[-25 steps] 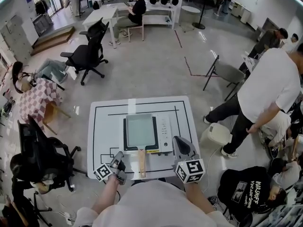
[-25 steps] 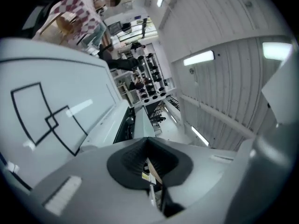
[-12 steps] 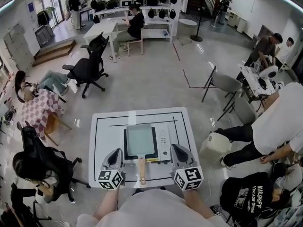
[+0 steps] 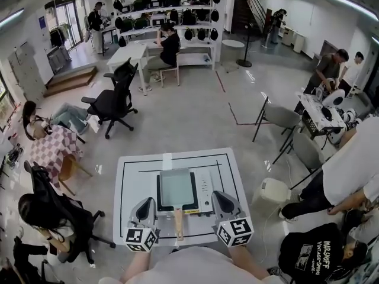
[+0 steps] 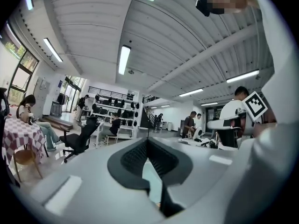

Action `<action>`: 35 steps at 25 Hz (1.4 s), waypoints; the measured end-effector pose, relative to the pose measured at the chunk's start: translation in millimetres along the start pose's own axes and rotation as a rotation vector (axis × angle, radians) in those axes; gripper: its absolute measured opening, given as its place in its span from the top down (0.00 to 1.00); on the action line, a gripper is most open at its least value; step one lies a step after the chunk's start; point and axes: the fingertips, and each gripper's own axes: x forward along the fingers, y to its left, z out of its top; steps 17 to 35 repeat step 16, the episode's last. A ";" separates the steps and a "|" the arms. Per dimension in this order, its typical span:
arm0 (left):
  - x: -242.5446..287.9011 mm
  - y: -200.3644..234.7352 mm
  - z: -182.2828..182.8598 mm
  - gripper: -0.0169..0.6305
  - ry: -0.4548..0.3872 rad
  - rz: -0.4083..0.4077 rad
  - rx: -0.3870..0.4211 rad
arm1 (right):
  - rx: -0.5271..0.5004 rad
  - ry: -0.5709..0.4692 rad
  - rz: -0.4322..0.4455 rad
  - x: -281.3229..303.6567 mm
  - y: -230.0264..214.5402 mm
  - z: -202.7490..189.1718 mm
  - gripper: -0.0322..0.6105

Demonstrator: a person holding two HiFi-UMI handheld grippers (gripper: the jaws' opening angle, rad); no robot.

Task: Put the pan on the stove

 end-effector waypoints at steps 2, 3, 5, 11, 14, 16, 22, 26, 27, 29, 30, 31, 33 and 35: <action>-2.8 1.1 -1.2 0.96 -0.001 -0.008 -0.008 | -0.004 -0.008 0.006 0.9 3.7 2.3 0.94; -4.0 0.9 -1.6 0.96 -0.002 -0.011 -0.017 | -0.005 -0.009 0.010 0.8 5.3 3.1 0.94; -5.5 -1.5 -3.1 0.96 0.000 -0.015 -0.030 | -0.005 -0.009 0.017 -0.6 6.9 3.7 0.94; -2.9 -4.5 -10.1 0.96 0.017 -0.021 -0.049 | -0.005 -0.015 0.021 1.2 6.8 3.3 0.94; -3.1 -0.3 -9.8 0.96 0.018 0.001 -0.056 | -0.007 -0.025 0.020 2.9 6.2 6.4 0.94; -3.7 3.2 -10.5 0.96 0.019 0.018 -0.060 | -0.008 -0.028 0.020 4.0 5.8 7.7 0.94; -3.7 3.2 -10.5 0.96 0.019 0.018 -0.060 | -0.008 -0.028 0.020 4.0 5.8 7.7 0.94; -3.7 3.2 -10.5 0.96 0.019 0.018 -0.060 | -0.008 -0.028 0.020 4.0 5.8 7.7 0.94; -3.7 3.2 -10.5 0.96 0.019 0.018 -0.060 | -0.008 -0.028 0.020 4.0 5.8 7.7 0.94; -3.7 3.2 -10.5 0.96 0.019 0.018 -0.060 | -0.008 -0.028 0.020 4.0 5.8 7.7 0.94; -3.7 3.2 -10.5 0.96 0.019 0.018 -0.060 | -0.008 -0.028 0.020 4.0 5.8 7.7 0.94; -3.7 3.2 -10.5 0.96 0.019 0.018 -0.060 | -0.008 -0.028 0.020 4.0 5.8 7.7 0.94; -3.7 3.2 -10.5 0.96 0.019 0.018 -0.060 | -0.008 -0.028 0.020 4.0 5.8 7.7 0.94; -3.7 3.2 -10.5 0.96 0.019 0.018 -0.060 | -0.008 -0.028 0.020 4.0 5.8 7.7 0.94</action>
